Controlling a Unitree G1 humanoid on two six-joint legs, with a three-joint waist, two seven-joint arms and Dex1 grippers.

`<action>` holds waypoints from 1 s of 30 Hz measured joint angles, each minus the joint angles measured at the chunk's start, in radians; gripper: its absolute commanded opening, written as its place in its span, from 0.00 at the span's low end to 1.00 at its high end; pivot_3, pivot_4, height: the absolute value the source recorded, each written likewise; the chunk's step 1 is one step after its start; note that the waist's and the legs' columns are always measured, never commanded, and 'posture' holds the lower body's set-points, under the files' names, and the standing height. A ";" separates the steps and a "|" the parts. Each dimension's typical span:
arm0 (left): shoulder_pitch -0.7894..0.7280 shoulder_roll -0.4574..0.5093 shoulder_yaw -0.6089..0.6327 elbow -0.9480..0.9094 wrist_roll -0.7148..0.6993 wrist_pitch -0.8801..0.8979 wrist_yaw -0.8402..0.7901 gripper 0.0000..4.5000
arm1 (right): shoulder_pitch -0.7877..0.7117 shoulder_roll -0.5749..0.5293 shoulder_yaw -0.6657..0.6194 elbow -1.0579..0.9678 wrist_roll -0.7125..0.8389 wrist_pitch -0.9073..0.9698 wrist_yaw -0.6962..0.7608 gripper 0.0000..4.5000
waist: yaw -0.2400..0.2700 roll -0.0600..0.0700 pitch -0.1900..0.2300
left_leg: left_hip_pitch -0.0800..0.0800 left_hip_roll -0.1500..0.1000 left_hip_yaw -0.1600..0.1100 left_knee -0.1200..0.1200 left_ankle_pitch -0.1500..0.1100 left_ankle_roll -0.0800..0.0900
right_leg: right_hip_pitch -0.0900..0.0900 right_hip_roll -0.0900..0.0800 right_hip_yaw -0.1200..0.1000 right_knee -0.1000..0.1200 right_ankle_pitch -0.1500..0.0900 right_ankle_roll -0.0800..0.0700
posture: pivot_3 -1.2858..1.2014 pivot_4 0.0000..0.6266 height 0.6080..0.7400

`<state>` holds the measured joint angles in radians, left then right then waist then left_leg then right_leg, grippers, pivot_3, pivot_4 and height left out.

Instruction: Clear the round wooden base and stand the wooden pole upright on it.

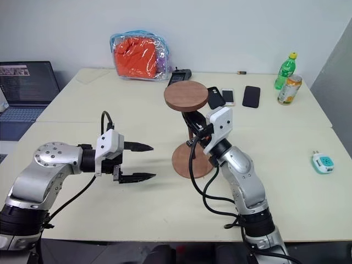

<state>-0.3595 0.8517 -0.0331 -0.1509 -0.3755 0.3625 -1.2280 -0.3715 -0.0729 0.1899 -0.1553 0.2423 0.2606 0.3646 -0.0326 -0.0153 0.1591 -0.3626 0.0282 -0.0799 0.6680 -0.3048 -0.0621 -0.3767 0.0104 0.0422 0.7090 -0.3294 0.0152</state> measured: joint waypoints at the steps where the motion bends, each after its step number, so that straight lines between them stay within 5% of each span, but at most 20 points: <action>1: 0.000 0.000 0.000 0.000 0.000 0.000 0.000 1.00 | 0.010 -0.001 0.001 0.012 -0.003 0.008 0.000 0.40 | 0.000 0.001 0.002 | -0.002 0.000 0.001 0.000 0.000 0.000 | -0.003 0.000 0.001 0.001 0.000 0.000 | 0.52 0.24 1.00; 13: -0.006 -0.012 0.001 0.000 0.000 0.004 0.035 1.00 | 0.027 -0.060 0.011 -0.103 0.007 0.081 0.048 1.00 | -0.002 0.003 0.004 | -0.010 0.001 0.000 -0.004 0.000 0.000 | -0.012 -0.002 0.002 0.000 0.000 0.000 | 0.52 0.24 1.00; 18: -0.013 -0.024 0.003 0.000 -0.004 0.030 0.073 1.00 | 0.051 -0.137 0.020 -0.184 0.027 0.158 0.100 1.00 | 0.000 0.002 0.004 | -0.010 0.001 0.000 -0.003 0.000 0.000 | -0.012 -0.002 0.001 0.000 0.000 0.000 | 0.52 0.24 1.00; 23: -0.015 -0.002 0.013 -0.001 0.007 0.064 0.110 1.00 | 0.153 -0.338 0.001 -0.328 0.079 0.265 0.205 1.00 | 0.001 0.003 0.005 | -0.012 0.000 0.000 -0.003 0.000 0.000 | -0.012 -0.002 0.000 -0.004 0.000 0.000 | 0.52 0.24 1.00; 30: 0.011 0.076 0.073 0.025 0.010 0.064 0.085 1.00 | 0.279 -0.606 -0.271 -0.443 0.235 0.307 0.386 1.00 | 0.002 0.003 0.007 | -0.012 0.000 0.000 -0.004 0.000 0.000 | -0.011 -0.002 -0.001 -0.005 0.000 0.000 | 0.52 0.24 1.00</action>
<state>-0.3485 0.9279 0.0400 -0.1260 -0.3656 0.4263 -1.1433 -0.0923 -0.6794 -0.0814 -0.5982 0.4777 0.5674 0.7509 -0.0306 -0.0126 0.1659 -0.3749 0.0280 -0.0797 0.6643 -0.3047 -0.0622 -0.3881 0.0089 0.0416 0.7044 -0.3294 0.0151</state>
